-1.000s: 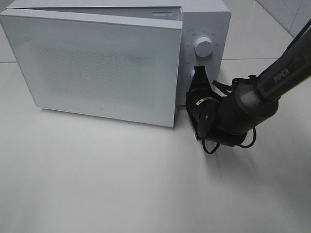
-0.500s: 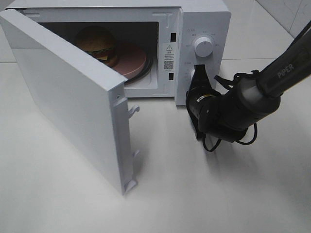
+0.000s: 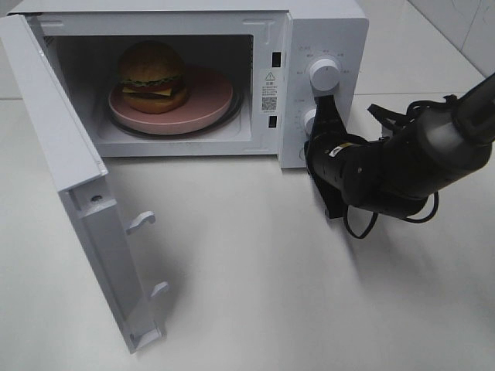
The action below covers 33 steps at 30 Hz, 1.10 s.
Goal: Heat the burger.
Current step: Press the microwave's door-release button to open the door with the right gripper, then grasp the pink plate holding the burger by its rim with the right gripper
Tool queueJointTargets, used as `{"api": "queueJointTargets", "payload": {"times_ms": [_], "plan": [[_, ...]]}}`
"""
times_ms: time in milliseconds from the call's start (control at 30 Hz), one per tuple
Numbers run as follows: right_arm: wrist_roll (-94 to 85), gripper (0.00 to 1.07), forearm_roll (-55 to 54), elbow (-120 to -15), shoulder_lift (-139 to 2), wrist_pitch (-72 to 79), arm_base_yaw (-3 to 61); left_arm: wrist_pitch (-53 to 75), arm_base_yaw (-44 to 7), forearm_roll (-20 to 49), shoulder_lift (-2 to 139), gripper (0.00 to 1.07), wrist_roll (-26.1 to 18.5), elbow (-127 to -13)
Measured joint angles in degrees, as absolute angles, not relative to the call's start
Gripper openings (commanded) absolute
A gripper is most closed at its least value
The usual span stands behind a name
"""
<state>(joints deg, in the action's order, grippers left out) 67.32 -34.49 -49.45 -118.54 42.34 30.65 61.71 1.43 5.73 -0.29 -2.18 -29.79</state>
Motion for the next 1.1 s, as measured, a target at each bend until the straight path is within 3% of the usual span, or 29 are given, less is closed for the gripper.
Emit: {"api": "queueJointTargets", "payload": {"times_ms": [400,1100], "plan": [[62.5,0.00,-26.3,-40.4,-110.2,35.7,30.5,61.7,1.4,5.7,-0.3,1.00,-2.2,-29.8],[25.9,0.00,-10.3,-37.2,-91.7,7.2,30.5,61.7,1.4,5.7,-0.3,1.00,-2.2,-29.8]]}}
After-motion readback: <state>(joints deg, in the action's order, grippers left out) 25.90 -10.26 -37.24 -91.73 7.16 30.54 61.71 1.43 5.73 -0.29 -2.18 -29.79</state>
